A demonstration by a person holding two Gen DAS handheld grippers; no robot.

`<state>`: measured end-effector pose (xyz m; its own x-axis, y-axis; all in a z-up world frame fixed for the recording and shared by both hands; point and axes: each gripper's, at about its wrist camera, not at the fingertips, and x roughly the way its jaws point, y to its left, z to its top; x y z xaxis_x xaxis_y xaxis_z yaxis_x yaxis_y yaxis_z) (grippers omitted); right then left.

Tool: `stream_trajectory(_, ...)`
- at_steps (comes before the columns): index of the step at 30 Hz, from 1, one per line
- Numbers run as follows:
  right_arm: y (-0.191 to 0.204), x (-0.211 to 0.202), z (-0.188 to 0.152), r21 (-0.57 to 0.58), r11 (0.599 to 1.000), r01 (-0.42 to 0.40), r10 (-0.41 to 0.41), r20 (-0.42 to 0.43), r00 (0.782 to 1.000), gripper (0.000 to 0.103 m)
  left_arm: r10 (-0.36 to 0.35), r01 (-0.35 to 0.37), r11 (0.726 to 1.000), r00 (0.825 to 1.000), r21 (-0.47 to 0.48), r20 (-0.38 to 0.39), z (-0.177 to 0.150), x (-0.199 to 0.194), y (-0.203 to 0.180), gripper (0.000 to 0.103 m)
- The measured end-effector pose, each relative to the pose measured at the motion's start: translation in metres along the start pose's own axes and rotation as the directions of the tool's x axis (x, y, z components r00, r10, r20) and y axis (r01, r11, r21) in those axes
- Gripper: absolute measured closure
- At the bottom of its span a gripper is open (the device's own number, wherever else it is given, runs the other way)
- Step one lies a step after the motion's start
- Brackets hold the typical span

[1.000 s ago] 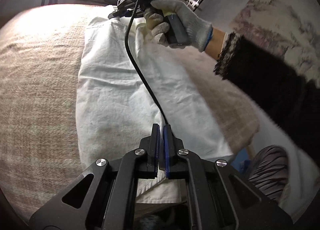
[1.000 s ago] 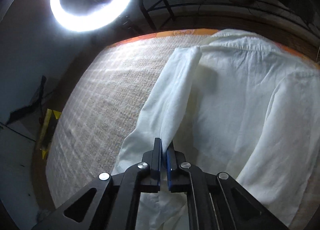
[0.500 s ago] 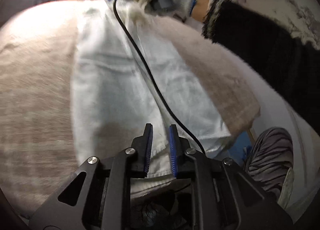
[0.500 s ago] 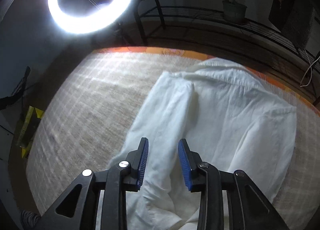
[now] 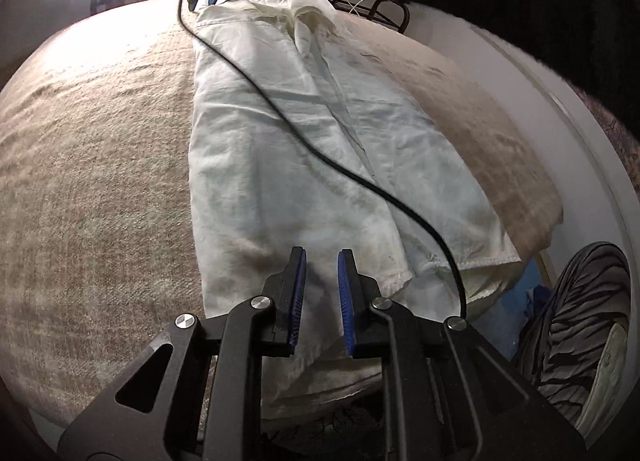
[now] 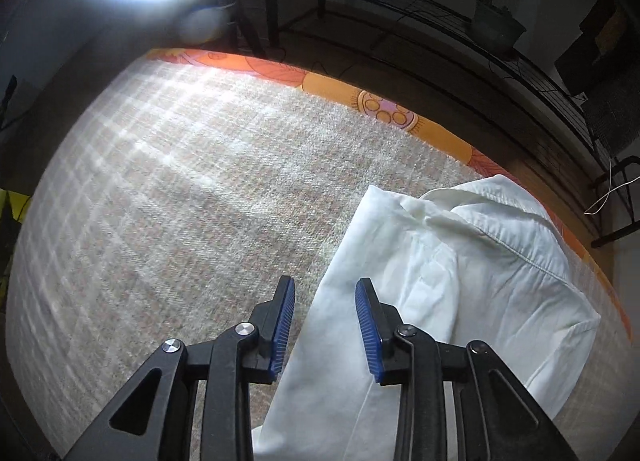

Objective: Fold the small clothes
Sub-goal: 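Grasp the collar edge with the right gripper and fold it over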

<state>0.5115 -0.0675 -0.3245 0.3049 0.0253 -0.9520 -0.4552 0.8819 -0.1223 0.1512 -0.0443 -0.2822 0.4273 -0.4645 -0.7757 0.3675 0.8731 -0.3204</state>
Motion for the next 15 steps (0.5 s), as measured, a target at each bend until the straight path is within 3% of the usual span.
stream_trajectory(3,0.007,0.007,0.003,-0.023,0.999,0.044,-0.044,-0.011,0.999,0.076,-0.009,0.009,1.0,1.0,0.001,0.001,-0.005,0.004,-0.006,0.089)
stream_trajectory(5,0.007,0.004,0.006,-0.027,0.997,0.073,-0.073,-0.008,0.997,0.103,-0.009,0.009,1.0,1.0,0.005,0.003,-0.004,0.01,-0.008,0.089)
stream_trajectory(7,0.007,0.002,0.007,-0.036,0.996,0.086,-0.086,0.006,0.996,0.103,-0.012,0.012,1.0,1.0,0.002,0.003,-0.004,0.009,-0.008,0.089)
stream_trajectory(12,-0.025,-0.007,0.003,0.135,0.99,-0.03,0.018,0.09,0.996,0.103,-0.007,0.006,1.0,1.0,0.011,0.007,-0.007,0.006,-0.008,0.089)
stream_trajectory(15,-0.028,-0.004,-0.003,0.115,0.989,-0.09,0.078,0.107,0.991,0.101,-0.002,0.002,1.0,1.0,0.014,0.004,-0.006,0.007,-0.011,0.089)
